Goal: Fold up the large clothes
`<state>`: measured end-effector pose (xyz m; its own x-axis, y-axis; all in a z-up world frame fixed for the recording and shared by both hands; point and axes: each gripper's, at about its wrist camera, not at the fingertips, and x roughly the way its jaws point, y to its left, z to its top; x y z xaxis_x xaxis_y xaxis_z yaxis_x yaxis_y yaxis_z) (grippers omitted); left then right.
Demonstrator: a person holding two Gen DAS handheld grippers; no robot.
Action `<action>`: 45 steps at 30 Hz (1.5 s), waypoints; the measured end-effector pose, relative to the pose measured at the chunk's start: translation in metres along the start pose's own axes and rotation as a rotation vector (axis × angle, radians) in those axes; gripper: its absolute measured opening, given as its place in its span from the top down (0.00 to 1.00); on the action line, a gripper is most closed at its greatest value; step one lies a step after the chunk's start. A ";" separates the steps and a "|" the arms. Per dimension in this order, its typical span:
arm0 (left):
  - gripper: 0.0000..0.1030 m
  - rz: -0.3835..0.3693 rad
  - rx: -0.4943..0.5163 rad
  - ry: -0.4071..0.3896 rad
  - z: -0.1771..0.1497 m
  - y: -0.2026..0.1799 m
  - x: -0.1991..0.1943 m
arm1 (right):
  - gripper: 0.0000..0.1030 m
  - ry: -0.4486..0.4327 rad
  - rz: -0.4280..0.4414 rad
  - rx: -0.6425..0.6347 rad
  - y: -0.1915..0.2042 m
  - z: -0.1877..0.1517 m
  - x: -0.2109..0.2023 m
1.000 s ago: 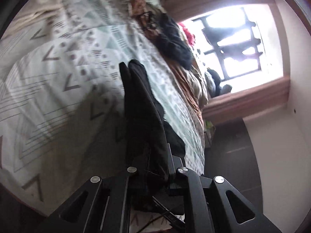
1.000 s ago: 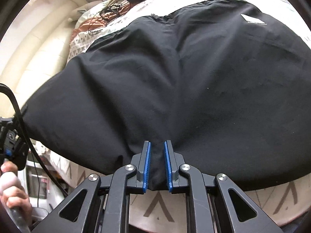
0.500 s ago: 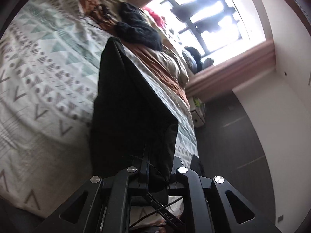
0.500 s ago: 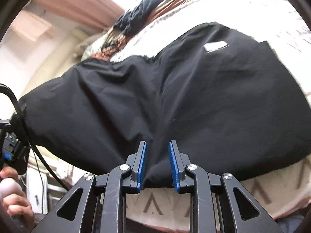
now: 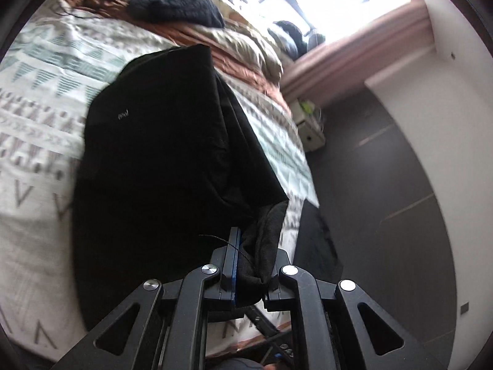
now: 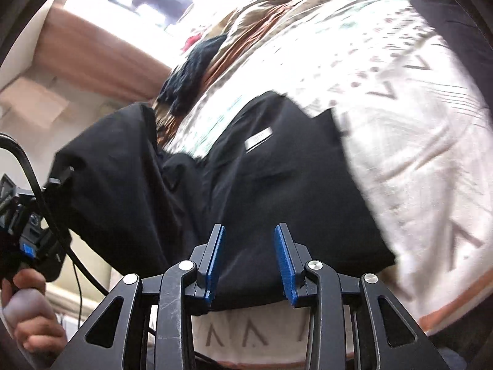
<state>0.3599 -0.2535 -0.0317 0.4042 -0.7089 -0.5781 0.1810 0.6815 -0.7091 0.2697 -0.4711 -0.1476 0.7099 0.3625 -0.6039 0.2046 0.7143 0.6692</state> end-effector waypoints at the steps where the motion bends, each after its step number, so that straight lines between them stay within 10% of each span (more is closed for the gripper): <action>1: 0.90 0.003 0.005 0.021 -0.001 -0.003 0.013 | 0.67 -0.014 -0.001 0.018 -0.007 0.002 -0.005; 11: 0.75 0.083 0.004 0.268 -0.033 -0.009 0.115 | 0.67 -0.073 -0.073 0.135 -0.052 0.022 -0.026; 18: 0.41 0.087 -0.007 0.161 -0.015 0.006 0.075 | 0.36 -0.100 -0.005 0.182 -0.066 0.027 -0.035; 38: 0.41 0.276 -0.130 0.031 -0.036 0.096 -0.049 | 0.31 -0.166 0.059 0.070 -0.021 0.027 -0.021; 41: 0.41 0.269 -0.132 0.023 -0.040 0.100 -0.055 | 0.59 -0.151 0.041 0.083 -0.026 0.023 -0.016; 42: 0.41 0.266 -0.133 0.021 -0.042 0.102 -0.057 | 0.87 -0.146 0.038 0.078 -0.026 0.022 -0.016; 45: 0.41 0.260 -0.140 0.038 -0.050 0.105 -0.059 | 0.92 -0.135 0.074 0.079 -0.030 0.017 -0.017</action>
<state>0.3107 -0.1497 -0.0923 0.3863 -0.5218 -0.7606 -0.0511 0.8112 -0.5825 0.2630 -0.5090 -0.1505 0.8080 0.3245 -0.4917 0.1971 0.6375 0.7448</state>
